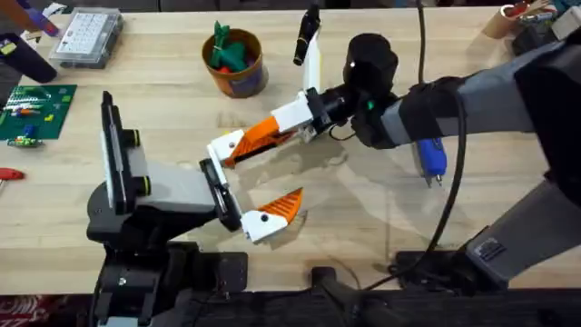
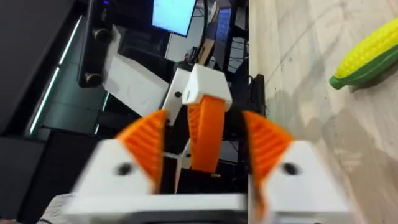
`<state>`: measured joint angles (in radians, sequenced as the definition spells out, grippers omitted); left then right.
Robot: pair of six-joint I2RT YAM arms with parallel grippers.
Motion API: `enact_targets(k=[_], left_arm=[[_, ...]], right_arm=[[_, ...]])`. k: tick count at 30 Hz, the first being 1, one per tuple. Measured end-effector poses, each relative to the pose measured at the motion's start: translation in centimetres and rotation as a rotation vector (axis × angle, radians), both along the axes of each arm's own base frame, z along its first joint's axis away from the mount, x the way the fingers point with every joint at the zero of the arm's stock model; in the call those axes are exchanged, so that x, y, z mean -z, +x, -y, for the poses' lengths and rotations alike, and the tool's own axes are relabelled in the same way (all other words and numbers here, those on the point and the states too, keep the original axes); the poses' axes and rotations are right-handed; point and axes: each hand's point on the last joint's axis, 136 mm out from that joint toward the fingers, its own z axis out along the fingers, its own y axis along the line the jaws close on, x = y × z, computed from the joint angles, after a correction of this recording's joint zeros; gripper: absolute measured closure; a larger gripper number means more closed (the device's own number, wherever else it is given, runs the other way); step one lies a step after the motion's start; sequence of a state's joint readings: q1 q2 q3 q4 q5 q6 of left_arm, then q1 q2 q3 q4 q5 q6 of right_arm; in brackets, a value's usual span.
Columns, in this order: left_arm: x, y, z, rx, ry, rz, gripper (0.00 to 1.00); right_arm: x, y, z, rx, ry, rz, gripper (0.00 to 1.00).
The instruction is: Pick up the gripper from the table and insert it into the empty holder that is missing its gripper. Then pick up a screw, insert it into the mounting hole, and use the screwdriver to tighten it. Finally, clean up the table by picking up the vegetable and placing it into the bucket.
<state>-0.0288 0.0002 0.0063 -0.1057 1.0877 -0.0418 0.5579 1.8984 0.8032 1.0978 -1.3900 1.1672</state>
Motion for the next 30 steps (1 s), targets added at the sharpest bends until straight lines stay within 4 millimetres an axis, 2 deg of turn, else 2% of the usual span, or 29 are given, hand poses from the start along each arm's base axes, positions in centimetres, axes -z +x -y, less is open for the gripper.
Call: enact_targets(k=[2, 3, 4, 13, 23, 26, 30], left_arm=[[0.0, -0.2, 0.1, 0.014, -0.001, -0.002, 0.017], [0.0, -0.3, 0.1, 0.018, -0.002, -0.003, 0.017], [0.0, -0.3, 0.2, 0.021, -0.002, -0.003, 0.017], [0.0, -0.4, 0.2, 0.029, -0.003, -0.004, 0.017], [0.0, -0.5, 0.2, 0.032, -0.003, -0.004, 0.017], [0.0, -0.5, 0.2, 0.032, -0.003, -0.004, 0.017], [0.0, -0.5, 0.2, 0.033, -0.003, -0.004, 0.017]], right_arm=[[0.0, 0.0, -0.1, 0.003, 0.000, 0.001, 0.121], [0.0, 0.0, -0.1, 0.003, 0.000, 0.002, 0.036], [0.0, 0.0, -0.1, 0.005, 0.000, 0.001, 0.014], [0.0, 0.1, -0.2, 0.012, -0.015, -0.033, 0.007], [0.2, 1.1, -0.4, 0.070, -0.043, -0.090, 0.006], [0.0, 2.1, -0.1, 0.102, -0.038, -0.082, 0.006], [-1.5, 4.7, 0.2, 0.171, -0.006, -0.035, 0.006]])
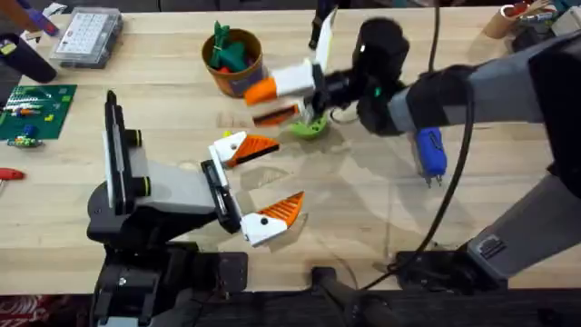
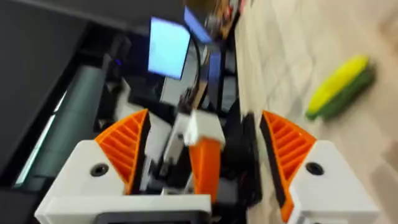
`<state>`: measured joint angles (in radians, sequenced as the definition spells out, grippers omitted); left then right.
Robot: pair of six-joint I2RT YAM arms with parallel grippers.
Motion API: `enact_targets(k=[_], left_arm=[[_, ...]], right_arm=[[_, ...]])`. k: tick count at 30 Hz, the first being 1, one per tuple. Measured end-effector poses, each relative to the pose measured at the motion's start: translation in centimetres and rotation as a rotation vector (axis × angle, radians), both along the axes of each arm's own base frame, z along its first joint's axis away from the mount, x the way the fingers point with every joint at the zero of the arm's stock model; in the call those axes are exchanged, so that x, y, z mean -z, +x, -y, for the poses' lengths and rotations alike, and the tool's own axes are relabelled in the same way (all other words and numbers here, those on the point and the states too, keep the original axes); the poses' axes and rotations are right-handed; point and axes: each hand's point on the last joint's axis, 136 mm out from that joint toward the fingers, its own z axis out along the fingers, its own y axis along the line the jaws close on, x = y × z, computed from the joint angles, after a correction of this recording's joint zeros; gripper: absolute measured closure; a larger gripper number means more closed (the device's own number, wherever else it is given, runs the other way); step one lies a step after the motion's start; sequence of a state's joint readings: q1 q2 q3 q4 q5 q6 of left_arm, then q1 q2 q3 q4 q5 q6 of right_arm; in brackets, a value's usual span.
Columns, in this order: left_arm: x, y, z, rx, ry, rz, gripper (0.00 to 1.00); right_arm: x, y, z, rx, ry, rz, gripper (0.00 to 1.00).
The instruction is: Pick up the gripper from the table and insert it into the empty holder that is missing its gripper. Then pick up a screw, insert it into the mounting hole, and use the screwdriver to tighten it. Finally, clean up the table by picking up the vegetable and placing it into the bucket.
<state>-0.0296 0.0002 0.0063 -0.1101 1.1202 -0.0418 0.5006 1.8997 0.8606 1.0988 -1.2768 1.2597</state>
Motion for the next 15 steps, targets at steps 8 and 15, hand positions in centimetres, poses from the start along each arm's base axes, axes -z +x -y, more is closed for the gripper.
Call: enact_targets(k=[8, 15], left_arm=[[0.0, -0.1, 0.0, 0.006, 0.000, -0.001, 0.017], [0.0, -0.2, 0.1, 0.010, -0.002, -0.004, 0.017]], right_arm=[[-3.4, 4.6, -1.5, 0.078, -0.003, 0.083, 0.004], [0.2, 8.1, -0.5, 0.220, -0.183, 0.099, 0.004]])
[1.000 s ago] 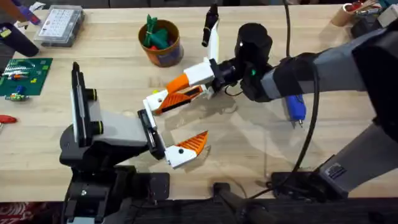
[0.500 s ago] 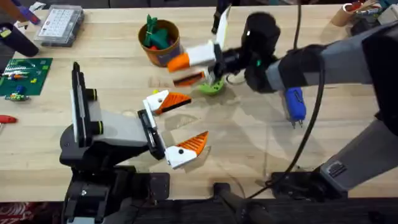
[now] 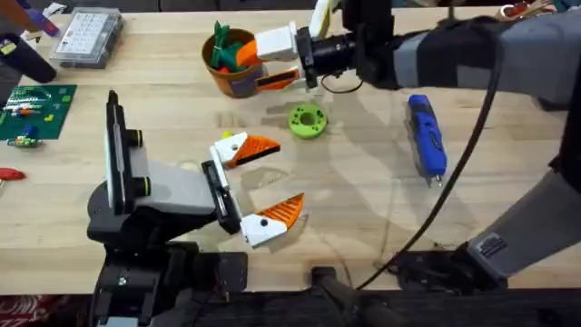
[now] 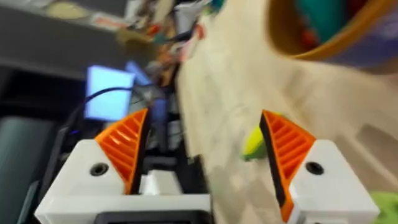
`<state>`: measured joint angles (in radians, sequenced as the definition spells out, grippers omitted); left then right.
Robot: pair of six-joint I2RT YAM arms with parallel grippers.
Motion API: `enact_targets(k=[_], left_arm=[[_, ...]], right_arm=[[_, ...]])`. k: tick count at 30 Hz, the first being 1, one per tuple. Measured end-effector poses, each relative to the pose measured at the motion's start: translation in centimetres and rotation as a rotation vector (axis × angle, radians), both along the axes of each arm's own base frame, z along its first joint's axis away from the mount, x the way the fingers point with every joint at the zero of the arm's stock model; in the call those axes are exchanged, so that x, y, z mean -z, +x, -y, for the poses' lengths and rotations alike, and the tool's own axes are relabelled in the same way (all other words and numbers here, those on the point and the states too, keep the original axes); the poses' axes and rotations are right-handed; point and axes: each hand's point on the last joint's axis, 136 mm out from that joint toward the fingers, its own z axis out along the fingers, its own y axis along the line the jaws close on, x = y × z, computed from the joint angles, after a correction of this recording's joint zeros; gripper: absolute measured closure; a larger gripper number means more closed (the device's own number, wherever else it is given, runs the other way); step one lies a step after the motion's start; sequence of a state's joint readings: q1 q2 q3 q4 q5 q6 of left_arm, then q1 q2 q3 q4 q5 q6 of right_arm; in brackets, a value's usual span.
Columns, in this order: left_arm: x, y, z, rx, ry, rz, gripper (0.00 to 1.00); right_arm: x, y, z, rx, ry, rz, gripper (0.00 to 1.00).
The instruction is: Pick up the gripper from the table and insert it into the empty holder that is missing its gripper. Then pick up a screw, insert it into the mounting hole, and use the screwdriver to tighten it. Finally, clean up the table by picking up the vegetable and placing it into the bucket.
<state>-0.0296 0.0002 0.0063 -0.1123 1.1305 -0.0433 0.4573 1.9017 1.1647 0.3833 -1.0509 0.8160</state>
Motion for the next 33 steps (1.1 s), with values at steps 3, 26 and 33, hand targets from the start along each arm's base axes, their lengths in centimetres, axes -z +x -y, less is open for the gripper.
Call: enact_targets(k=[3, 26, 33], left_arm=[[0.0, 0.0, 0.0, 0.000, -0.001, -0.002, 0.017], [0.0, 0.0, 0.0, 0.000, -0.001, -0.002, 0.017], [0.0, 0.0, 0.0, 0.000, -0.001, -0.002, 0.017]], right_arm=[[1.3, 1.3, 1.8, 0.070, -0.102, 0.000, 0.004], [-5.2, -2.8, 16.3, 0.130, -0.999, 0.308, 0.003], [-4.7, -4.4, 15.2, 0.043, -1.040, 0.338, 0.003]])
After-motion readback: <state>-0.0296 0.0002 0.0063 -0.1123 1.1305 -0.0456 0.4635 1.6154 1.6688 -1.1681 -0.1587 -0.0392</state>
